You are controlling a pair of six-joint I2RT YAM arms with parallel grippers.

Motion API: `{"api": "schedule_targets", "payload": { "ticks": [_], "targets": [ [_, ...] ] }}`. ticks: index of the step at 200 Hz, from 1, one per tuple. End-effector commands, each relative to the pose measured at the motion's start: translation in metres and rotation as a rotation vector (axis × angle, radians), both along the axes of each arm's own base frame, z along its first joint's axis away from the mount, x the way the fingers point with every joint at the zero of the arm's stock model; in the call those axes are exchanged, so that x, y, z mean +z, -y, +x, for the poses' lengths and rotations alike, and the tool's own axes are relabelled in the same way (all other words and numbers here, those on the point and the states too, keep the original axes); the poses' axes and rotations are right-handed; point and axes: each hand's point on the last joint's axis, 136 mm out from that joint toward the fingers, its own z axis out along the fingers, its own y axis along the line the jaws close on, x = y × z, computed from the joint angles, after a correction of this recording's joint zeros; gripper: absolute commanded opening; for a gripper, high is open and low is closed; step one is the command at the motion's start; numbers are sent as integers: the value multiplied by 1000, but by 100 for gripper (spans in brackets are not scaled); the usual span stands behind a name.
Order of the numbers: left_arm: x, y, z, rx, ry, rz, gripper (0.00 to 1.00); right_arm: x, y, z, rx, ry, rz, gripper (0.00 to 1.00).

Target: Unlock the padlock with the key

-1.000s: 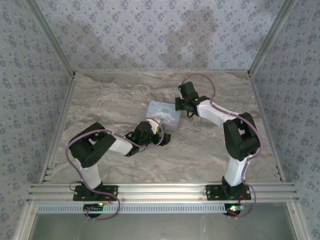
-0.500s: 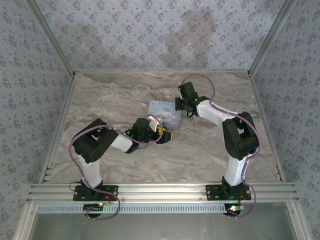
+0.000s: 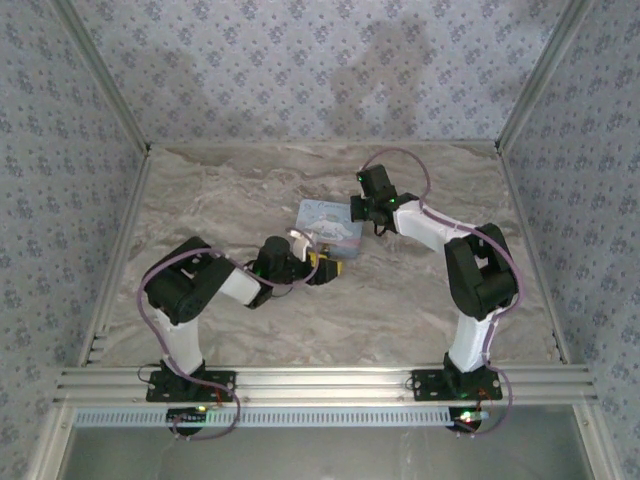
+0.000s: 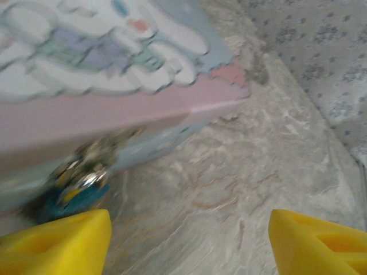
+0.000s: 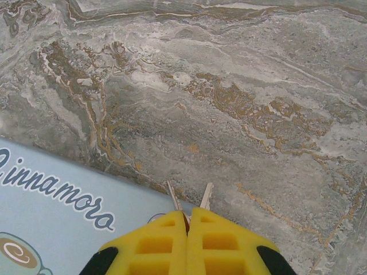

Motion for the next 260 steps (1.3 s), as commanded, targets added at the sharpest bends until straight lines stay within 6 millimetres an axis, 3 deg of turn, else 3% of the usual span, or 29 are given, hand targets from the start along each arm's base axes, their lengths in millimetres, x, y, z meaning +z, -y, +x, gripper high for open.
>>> {"api": "schedule_targets", "payload": {
  "ticks": [1,46,92,131,194,260],
  "targets": [
    [9,-16,2,50,56,52,77,-2,6,-1,-3,0,-30,0],
    [-6,-26,9,102,86,177,84,0,4,-1,-2,5,-22,0],
    [-20,-8,23,120,147,280,86,-2,2,-3,4,4,-16,0],
    [-27,13,20,61,144,265,84,-5,4,-3,4,-1,-21,0],
    [-7,39,5,-91,148,146,69,-13,6,-2,-1,-12,-28,0],
    [5,30,22,-29,51,-11,69,-15,7,-7,-3,-13,-23,0]
  ]
}}
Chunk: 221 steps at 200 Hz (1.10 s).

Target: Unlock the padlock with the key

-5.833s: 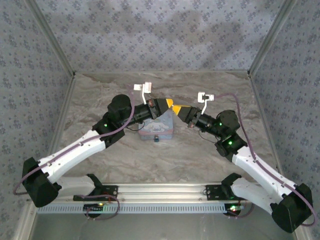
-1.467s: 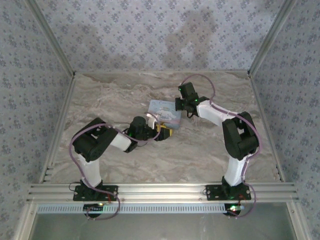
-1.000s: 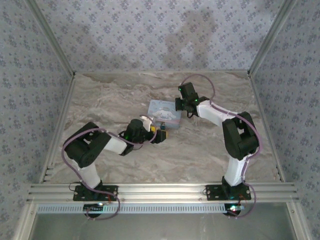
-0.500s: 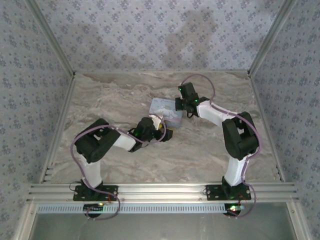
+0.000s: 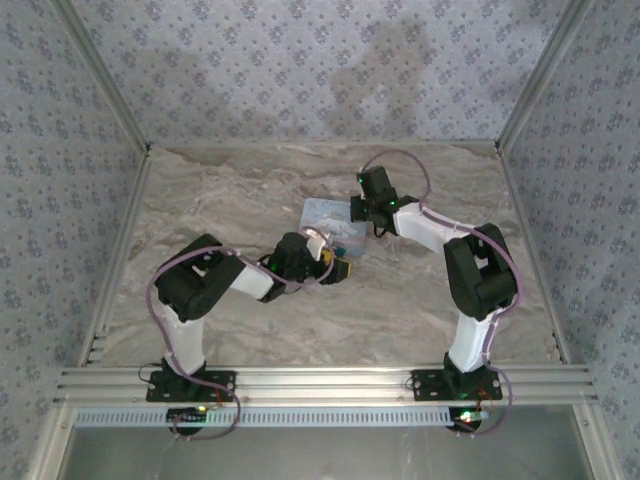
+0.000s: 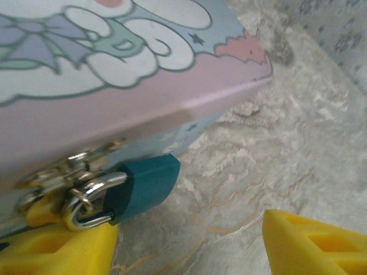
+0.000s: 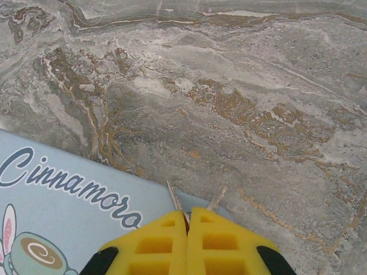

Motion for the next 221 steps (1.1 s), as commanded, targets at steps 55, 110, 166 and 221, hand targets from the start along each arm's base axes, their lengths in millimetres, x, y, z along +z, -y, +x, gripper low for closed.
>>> {"api": "schedule_targets", "payload": {
  "ticks": [55,110,166,221],
  "targets": [
    [20,-6,12,20,-72,-157,67,-13,9,-10,-6,-38,-33,0],
    [22,-5,10,5,-107,-191,61,-14,10,-9,-10,-35,-29,0],
    [22,2,1,-46,-135,-239,60,-11,9,-9,-10,-28,-23,0],
    [20,4,-3,-20,-117,-240,68,-7,7,-9,-7,-18,-18,0]
  ]
}}
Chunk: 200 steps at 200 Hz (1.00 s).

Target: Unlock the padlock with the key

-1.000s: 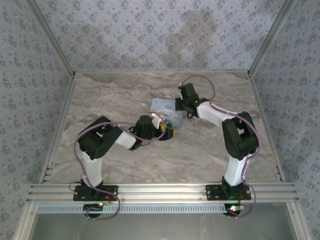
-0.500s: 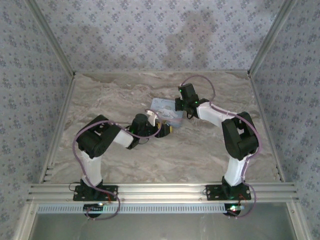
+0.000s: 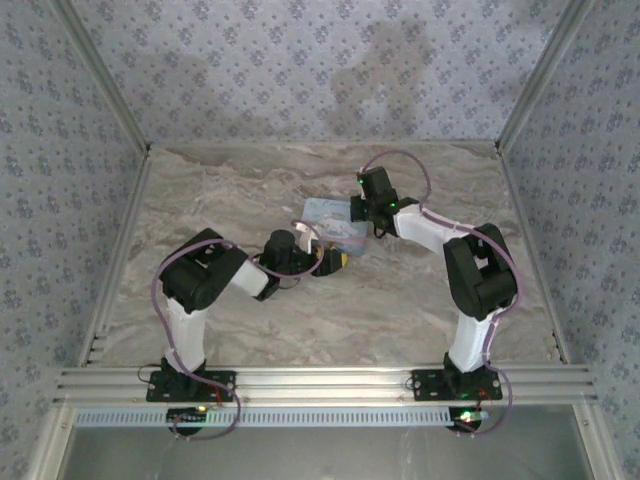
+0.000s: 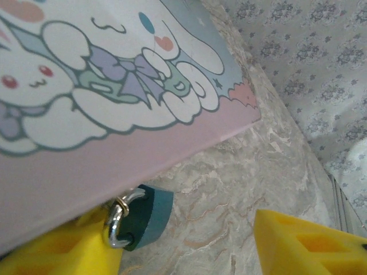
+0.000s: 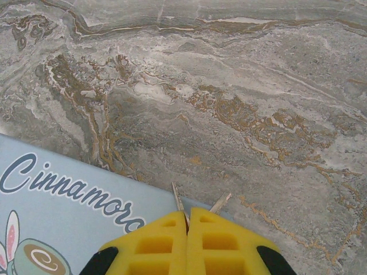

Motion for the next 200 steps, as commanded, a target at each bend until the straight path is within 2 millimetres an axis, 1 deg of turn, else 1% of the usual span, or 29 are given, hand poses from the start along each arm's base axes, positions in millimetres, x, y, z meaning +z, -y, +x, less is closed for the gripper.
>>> {"api": "schedule_targets", "payload": {
  "ticks": [1,21,22,24,38,61,72,94,134,157,190,200],
  "targets": [
    [7,8,-7,-14,33,-37,68,-7,7,-11,-6,-39,-28,0],
    [5,12,-8,-6,30,-33,68,-6,7,-11,-7,-37,-25,0],
    [4,12,-8,-5,29,-33,68,-13,9,-15,-7,-51,-33,0],
    [4,12,-9,-2,29,-33,68,-17,11,-18,-8,-62,-38,0],
    [2,12,-9,13,26,-37,67,-19,11,-20,-6,-63,-40,0],
    [-5,12,-9,22,-12,-50,58,-18,11,-21,-6,-62,-38,0],
    [-7,9,-9,45,-18,-56,58,-19,12,-21,-7,-64,-38,0],
    [-5,3,-9,82,-7,-80,59,-18,12,-22,-6,-62,-38,0],
    [-7,4,-6,102,-9,-72,57,-17,13,-23,-5,-61,-38,0],
    [-9,6,-5,105,-12,-72,52,-19,14,-25,-6,-65,-41,0],
    [-18,8,-2,109,-31,-50,51,-16,14,-25,-6,-60,-43,0],
    [-20,8,0,117,-33,-43,53,-16,15,-25,-4,-60,-42,0]
  ]
}}
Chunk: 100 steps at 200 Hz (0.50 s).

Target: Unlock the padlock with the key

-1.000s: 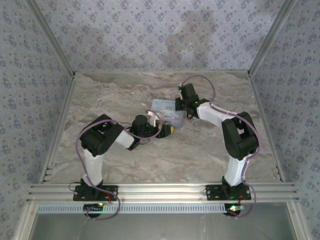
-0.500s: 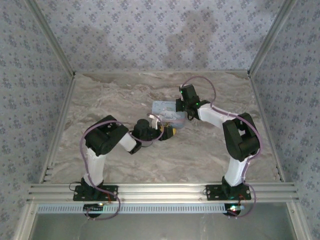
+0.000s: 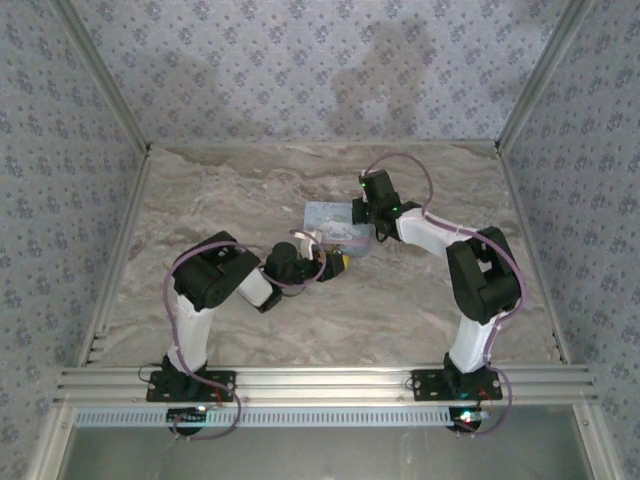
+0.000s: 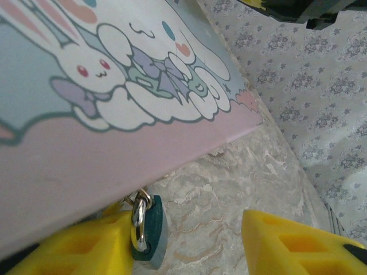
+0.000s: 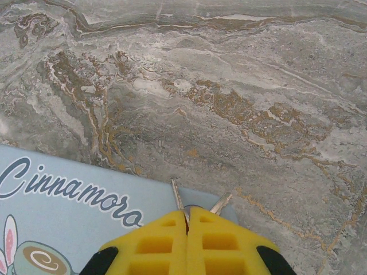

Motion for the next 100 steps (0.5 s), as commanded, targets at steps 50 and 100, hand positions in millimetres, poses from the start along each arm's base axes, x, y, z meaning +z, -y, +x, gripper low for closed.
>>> {"api": "schedule_targets", "payload": {
  "ticks": [50,100],
  "targets": [
    [-26,5,1,13,-54,58,60,-17,12,-17,-4,-73,-49,0],
    [-18,8,-6,-14,-54,-26,51,-18,12,-16,-7,-73,-46,0]
  ]
}}
